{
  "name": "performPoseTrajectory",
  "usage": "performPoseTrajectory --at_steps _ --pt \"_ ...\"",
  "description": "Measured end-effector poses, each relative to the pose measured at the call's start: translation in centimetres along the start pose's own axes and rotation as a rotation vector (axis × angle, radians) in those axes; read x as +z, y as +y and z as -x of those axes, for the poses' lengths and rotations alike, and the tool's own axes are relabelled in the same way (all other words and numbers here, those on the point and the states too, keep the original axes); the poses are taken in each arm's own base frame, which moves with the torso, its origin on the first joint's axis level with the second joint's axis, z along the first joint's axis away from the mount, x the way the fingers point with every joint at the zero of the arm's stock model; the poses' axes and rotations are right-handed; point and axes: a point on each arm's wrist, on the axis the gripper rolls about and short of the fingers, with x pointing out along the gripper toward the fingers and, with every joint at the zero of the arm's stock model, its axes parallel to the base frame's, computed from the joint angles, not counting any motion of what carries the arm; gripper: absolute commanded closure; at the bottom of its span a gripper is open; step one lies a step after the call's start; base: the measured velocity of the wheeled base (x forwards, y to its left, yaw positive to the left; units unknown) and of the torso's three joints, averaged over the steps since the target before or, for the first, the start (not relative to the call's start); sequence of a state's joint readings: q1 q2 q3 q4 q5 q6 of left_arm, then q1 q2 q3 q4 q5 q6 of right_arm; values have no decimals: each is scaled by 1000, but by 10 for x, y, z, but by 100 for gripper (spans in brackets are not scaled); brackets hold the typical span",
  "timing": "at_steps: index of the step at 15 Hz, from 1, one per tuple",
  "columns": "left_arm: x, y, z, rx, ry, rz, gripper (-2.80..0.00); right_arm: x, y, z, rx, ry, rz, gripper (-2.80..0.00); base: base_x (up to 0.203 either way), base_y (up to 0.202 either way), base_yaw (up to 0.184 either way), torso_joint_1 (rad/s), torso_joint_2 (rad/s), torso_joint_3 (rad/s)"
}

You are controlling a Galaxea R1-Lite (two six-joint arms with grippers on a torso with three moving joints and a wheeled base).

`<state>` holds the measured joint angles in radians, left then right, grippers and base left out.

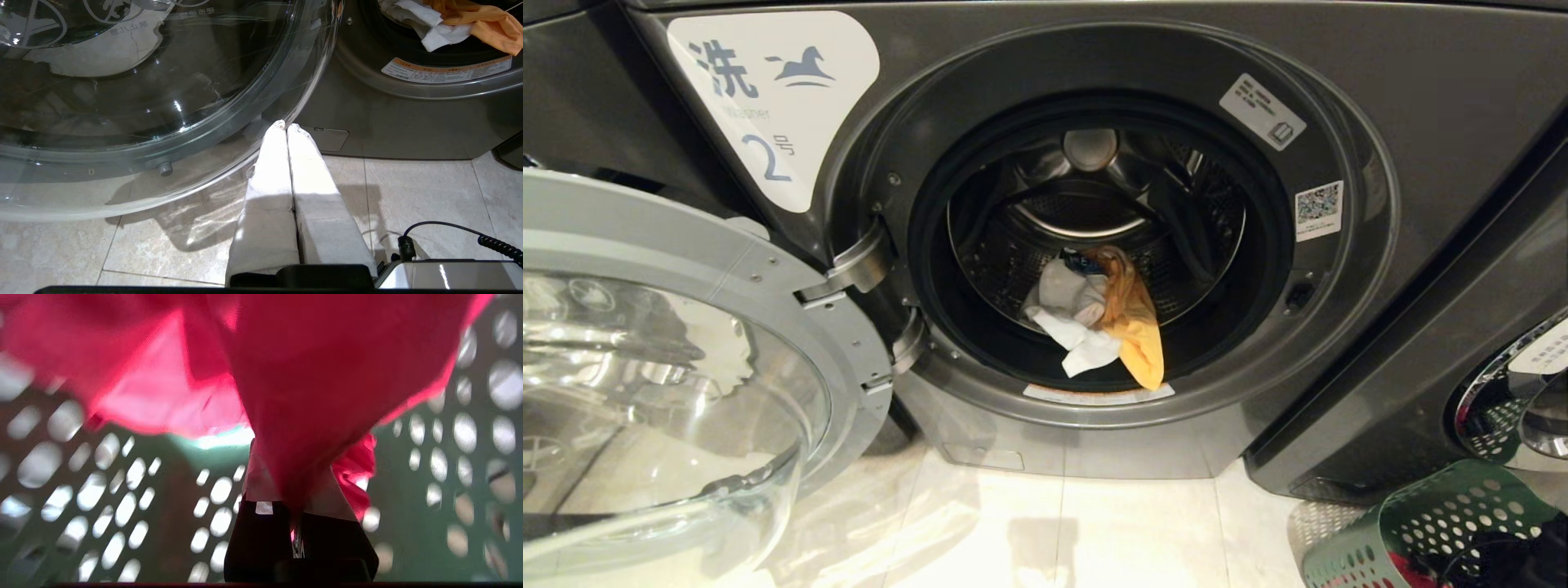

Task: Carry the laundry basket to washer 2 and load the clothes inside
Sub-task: Place the clothes into the washing machine

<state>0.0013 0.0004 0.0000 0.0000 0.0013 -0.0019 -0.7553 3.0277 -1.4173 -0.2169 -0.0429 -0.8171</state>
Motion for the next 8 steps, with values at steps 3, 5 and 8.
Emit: performPoseTrajectory --at_steps 3,5,8 --pt "0 0 0 0 0 0 0 -4 -5 55 16 10 -5 0 0 0 0 0 0 0" --pt "0 0 0 0 0 0 0 -3 -14 114 16 8 -13 0 0 0 0 0 0 0" --pt "0 0 0 0 0 0 0 -16 -18 222 29 -10 -41 0 0 0 0 0 0 0"
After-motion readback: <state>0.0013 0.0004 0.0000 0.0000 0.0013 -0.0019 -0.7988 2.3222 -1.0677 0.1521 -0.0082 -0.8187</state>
